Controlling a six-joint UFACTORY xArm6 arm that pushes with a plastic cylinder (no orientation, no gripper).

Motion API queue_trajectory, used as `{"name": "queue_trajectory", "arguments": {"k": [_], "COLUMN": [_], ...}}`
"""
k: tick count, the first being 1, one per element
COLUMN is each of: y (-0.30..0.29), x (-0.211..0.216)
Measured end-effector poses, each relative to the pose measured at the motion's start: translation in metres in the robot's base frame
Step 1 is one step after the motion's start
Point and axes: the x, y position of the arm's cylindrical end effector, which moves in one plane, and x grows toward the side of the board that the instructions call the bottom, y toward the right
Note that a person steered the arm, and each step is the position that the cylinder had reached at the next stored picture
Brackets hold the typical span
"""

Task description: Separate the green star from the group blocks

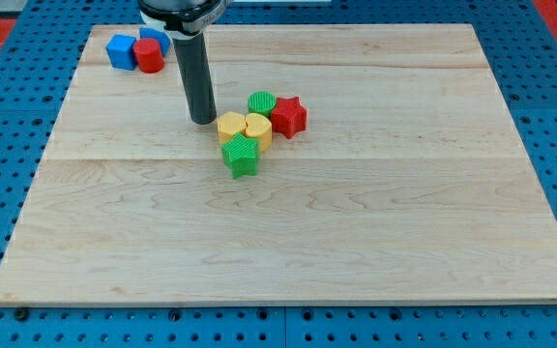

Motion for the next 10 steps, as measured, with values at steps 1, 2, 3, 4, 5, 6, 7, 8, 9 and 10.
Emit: {"name": "queue_trajectory", "arguments": {"k": [1,2,3,4,5,6,7,8,9,10], "y": [-0.001,-0.001,-0.001,-0.001,-0.001,-0.016,-0.045,-0.042,0.021,0.059], "x": [-0.018,-0.021,-0.021,-0.018,-0.017,-0.022,0.006,0.061,0.069,0.069]}}
